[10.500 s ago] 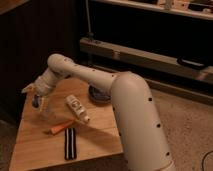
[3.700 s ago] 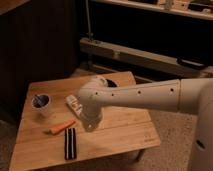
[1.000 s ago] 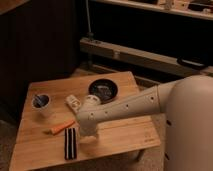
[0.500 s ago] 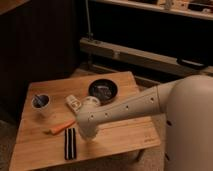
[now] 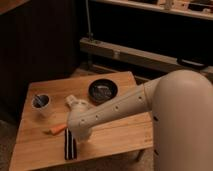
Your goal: Push the eraser across the table
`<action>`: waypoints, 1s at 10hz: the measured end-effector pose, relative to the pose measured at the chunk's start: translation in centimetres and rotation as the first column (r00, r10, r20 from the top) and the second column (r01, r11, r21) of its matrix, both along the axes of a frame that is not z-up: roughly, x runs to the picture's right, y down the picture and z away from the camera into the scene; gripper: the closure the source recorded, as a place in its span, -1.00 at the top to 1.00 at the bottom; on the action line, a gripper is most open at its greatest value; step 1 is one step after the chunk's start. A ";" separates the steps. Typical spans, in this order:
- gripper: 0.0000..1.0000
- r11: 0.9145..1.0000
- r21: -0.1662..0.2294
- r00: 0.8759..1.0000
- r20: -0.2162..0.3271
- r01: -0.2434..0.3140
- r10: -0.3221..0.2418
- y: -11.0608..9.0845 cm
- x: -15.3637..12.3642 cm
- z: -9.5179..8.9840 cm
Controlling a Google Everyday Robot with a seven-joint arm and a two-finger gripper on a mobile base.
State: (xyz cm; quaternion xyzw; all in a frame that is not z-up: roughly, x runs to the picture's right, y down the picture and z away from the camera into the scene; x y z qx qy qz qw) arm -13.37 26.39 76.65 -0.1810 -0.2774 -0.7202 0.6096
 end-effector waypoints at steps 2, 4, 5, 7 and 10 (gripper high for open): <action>-1.00 1.000 0.000 1.000 -0.004 0.016 -0.016 0.4 -0.7 0.4; -1.00 1.000 0.000 1.000 0.003 0.030 -0.030 0.6 -1.6 0.5; -1.00 0.999 -0.001 0.999 0.006 0.034 -0.034 0.6 -1.9 0.5; -1.00 0.999 -0.003 0.999 0.016 0.042 -0.042 0.7 -2.5 0.4; -1.00 0.998 -0.009 0.997 0.053 0.059 -0.058 0.6 -4.4 0.1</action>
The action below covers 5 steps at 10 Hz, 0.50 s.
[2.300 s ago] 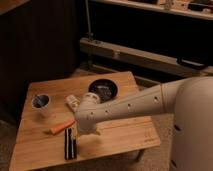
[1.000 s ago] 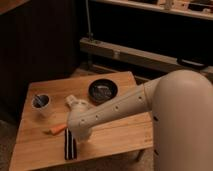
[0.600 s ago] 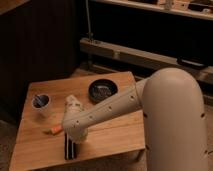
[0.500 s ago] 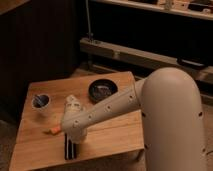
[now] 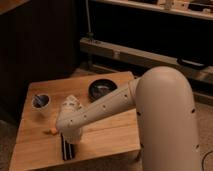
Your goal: Push the eraser across the table
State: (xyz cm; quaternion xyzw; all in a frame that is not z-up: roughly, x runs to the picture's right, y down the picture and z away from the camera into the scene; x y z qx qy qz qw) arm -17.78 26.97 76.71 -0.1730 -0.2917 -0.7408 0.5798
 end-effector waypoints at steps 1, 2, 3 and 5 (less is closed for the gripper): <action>-1.00 1.000 -0.002 1.000 0.016 0.008 -0.008 0.0 -0.8 -0.2; -1.00 1.000 -0.004 1.000 0.029 0.013 -0.013 0.0 -1.5 -0.3; -1.00 1.000 -0.006 0.999 0.038 0.019 -0.019 0.1 -2.0 -0.4; -1.00 0.999 -0.013 0.997 0.070 0.042 -0.041 0.6 -3.9 -0.9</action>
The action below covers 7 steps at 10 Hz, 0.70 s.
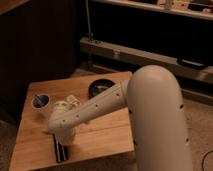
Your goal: Push the eraser across the table
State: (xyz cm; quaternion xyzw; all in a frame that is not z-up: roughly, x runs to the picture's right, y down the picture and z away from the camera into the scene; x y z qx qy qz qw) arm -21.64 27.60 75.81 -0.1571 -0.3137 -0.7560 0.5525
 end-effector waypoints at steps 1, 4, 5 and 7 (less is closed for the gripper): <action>-1.00 1.000 -0.004 1.000 0.014 0.007 -0.007 0.2 -0.6 -0.2; -1.00 1.000 -0.012 0.998 0.050 0.027 -0.027 0.6 -2.2 -0.6; -1.00 0.999 -0.013 0.998 0.059 0.030 -0.029 0.6 -2.6 -0.8; -1.00 0.999 -0.013 0.995 0.083 0.048 -0.046 0.8 -3.9 -1.2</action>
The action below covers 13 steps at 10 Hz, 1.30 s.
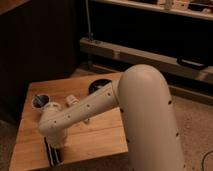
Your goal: Push the eraser across the table
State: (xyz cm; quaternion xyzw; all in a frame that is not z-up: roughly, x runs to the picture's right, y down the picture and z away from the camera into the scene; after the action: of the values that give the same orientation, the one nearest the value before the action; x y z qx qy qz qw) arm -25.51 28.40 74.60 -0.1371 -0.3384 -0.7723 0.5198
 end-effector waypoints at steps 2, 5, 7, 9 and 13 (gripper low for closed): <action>-1.00 1.000 -0.002 1.000 0.022 0.018 -0.018 0.4 -1.2 -0.4; -1.00 0.999 -0.006 0.997 0.057 0.042 -0.042 0.9 -3.0 -0.9; -1.00 0.998 -0.007 0.995 0.083 0.055 -0.054 1.2 -4.0 -1.4; -1.00 0.997 -0.009 0.990 0.117 0.077 -0.075 1.6 -5.5 -2.2; -1.00 0.992 -0.012 0.976 0.180 0.124 -0.120 2.8 -8.2 -3.8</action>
State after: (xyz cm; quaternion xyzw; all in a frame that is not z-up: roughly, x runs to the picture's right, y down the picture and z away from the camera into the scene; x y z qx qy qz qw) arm -33.76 31.24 70.80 -0.0937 -0.3835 -0.8079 0.4375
